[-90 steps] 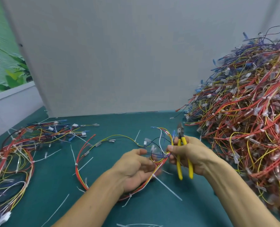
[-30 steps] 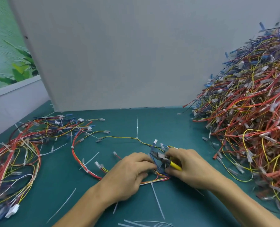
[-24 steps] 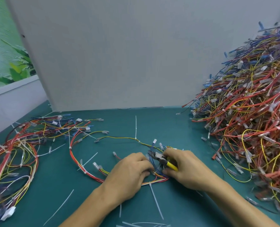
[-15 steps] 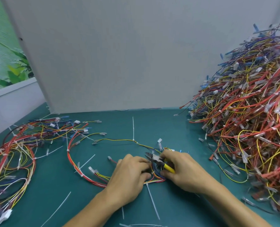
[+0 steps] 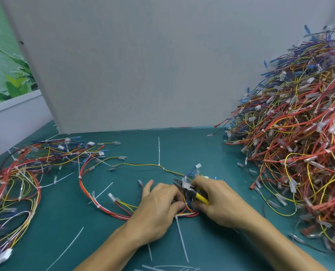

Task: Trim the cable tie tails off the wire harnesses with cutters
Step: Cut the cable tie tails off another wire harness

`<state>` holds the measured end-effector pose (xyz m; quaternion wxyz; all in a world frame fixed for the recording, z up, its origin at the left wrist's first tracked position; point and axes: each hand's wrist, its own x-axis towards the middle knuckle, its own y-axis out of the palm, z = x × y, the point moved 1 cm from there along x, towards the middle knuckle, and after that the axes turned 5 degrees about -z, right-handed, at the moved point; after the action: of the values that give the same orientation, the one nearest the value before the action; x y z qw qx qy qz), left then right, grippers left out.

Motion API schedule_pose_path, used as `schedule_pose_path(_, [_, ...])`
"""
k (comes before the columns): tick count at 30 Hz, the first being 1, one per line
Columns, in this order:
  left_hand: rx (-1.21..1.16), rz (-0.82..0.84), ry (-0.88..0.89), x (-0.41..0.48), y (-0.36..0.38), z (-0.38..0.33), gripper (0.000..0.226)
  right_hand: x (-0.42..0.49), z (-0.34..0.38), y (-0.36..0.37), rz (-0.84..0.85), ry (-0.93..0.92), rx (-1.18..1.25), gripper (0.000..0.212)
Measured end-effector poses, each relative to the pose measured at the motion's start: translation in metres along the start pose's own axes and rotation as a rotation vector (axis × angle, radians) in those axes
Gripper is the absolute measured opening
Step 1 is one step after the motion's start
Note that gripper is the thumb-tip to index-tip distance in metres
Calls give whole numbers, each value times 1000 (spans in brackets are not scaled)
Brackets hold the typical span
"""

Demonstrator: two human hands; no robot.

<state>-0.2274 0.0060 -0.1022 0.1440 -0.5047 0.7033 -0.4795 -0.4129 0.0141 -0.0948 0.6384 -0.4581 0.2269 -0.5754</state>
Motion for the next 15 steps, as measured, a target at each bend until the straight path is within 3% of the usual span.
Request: schedule_pose_path(15, [47,-59,128,-3,-4,-5,8,0,0,-2,-7,28,3,23])
